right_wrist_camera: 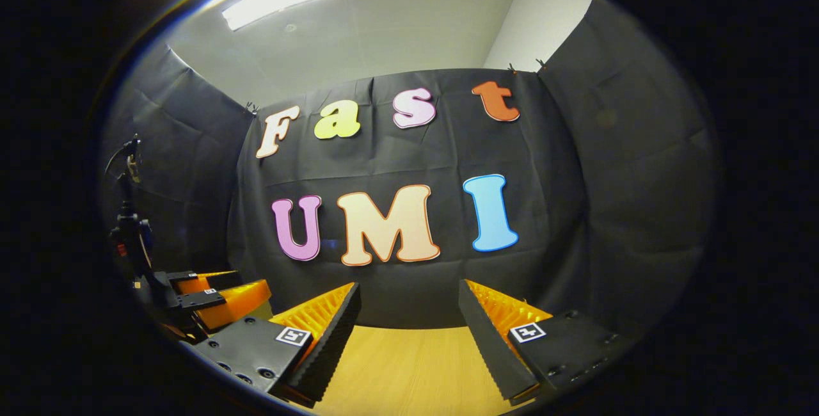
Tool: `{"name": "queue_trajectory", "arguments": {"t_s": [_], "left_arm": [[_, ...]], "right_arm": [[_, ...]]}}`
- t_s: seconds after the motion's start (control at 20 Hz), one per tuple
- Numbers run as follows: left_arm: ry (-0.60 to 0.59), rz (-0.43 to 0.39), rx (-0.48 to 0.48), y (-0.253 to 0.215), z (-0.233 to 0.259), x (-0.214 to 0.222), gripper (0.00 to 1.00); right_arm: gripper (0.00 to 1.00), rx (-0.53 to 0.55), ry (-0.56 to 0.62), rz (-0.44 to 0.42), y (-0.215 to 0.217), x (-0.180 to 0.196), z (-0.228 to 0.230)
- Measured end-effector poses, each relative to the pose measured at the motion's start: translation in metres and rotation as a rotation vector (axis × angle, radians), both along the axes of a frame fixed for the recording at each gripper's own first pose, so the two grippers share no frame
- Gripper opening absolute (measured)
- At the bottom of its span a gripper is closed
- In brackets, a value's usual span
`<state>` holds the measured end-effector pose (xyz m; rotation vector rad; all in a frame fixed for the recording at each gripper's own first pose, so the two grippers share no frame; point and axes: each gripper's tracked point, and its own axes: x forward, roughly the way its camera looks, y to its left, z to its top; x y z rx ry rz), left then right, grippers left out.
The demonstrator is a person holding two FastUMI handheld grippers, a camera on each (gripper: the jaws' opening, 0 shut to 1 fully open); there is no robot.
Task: Press the lid of the desktop garbage bin to open it, pick up the crumpled paper on the desktop and throw it into the bin, then pick up the pop can on the desktop and drop it into the bin, and finally close the garbage bin lid.
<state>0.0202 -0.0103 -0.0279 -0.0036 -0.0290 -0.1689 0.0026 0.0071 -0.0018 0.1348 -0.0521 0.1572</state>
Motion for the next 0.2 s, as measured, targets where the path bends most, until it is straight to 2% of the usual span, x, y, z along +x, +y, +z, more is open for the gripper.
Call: {"name": "queue_trajectory", "arguments": {"t_s": [0.1,0.2], "left_arm": [[0.013,-0.003,-0.007,-0.0008,-0.0023,0.0005,0.95],[0.026,-0.003,-0.021,-0.0002,-0.0046,0.0012,0.93]], "right_arm": [[0.97,-0.005,-0.004,-0.007,-0.0021,-0.0003,0.0026],[0.96,-0.007,-0.014,-0.012,-0.0028,-0.001,0.0061]]}}
